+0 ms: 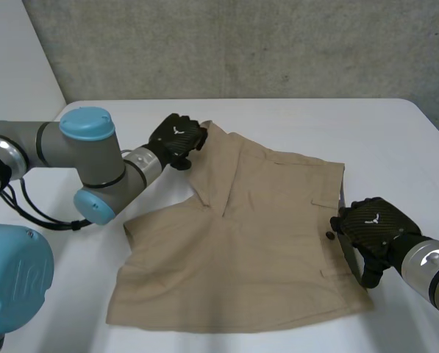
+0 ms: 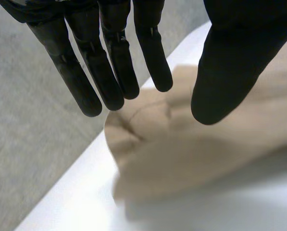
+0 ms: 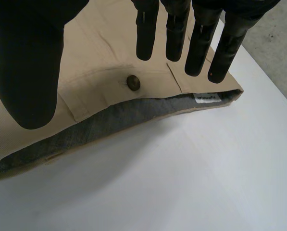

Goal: Fold the shorts.

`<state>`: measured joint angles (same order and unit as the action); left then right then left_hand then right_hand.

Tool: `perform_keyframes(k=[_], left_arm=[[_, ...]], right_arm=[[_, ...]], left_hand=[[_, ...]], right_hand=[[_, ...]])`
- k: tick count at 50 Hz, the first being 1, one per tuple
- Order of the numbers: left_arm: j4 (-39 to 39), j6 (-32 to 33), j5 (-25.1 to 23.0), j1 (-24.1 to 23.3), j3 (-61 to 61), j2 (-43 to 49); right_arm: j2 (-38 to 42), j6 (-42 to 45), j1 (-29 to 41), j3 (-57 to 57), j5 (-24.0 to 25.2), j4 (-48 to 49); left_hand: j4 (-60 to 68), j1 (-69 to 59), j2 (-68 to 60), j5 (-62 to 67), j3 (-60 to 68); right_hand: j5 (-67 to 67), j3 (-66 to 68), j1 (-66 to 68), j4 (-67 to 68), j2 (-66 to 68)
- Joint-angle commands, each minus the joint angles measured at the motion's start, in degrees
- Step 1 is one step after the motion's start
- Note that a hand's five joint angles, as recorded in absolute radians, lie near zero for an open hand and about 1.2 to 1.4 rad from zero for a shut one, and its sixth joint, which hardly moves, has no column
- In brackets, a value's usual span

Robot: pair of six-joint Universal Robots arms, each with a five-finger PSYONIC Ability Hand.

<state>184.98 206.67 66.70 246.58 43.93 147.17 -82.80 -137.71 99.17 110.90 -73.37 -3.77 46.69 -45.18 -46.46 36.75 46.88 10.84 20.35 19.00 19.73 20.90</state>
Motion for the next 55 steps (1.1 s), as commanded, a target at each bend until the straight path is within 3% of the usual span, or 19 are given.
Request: perform_keyframes(k=[1,18,34,37,40,42,55], left_arm=[[1.9,-0.9,-4.3,-0.8,-2.5,2.5],[-2.9,-0.7,-4.7,-0.5,-11.8,10.9],[-5.2,-0.7,-6.1,-0.6,-14.8,13.0],[-5.5,-0.7,-6.1,-0.6,-14.9,13.0],[-6.2,-0.6,-6.1,-0.6,-15.4,13.1],[-6.4,-0.5,-6.1,-0.6,-15.4,13.1],[-5.2,8.3,-1.3,0.0,-8.0,7.3]], right_arm=[[0.0,0.0,-0.1,0.8,0.1,0.1],[0.1,0.1,-0.5,1.2,0.2,1.2],[0.1,0.1,-1.5,1.3,0.2,1.8],[0.1,0.1,-1.6,1.4,0.2,1.8],[0.1,0.1,-1.6,1.4,0.2,2.2],[0.1,0.1,-1.6,1.4,0.2,2.2],[0.1,0.1,-1.6,1.3,0.2,2.2]], left_hand=[[2.7,-4.2,-2.9,2.7,2.5],[2.7,-4.2,-2.9,2.7,2.5],[1.2,-2.7,-1.4,1.1,1.0],[3.6,-5.1,-3.8,3.5,3.4],[17.0,-18.5,-17.2,16.9,16.8],[33.2,-34.7,-33.4,33.1,33.0],[33.3,-34.8,-33.5,33.2,33.1]], right_hand=[[3.2,3.7,5.0,4.3,3.1],[3.9,4.4,5.7,5.0,3.8],[4.7,5.2,6.6,5.8,4.7],[4.7,5.2,6.6,5.8,4.7],[4.7,5.2,6.6,5.8,4.7],[4.7,5.2,6.6,5.8,4.7],[5.2,5.7,7.1,6.3,5.2]])
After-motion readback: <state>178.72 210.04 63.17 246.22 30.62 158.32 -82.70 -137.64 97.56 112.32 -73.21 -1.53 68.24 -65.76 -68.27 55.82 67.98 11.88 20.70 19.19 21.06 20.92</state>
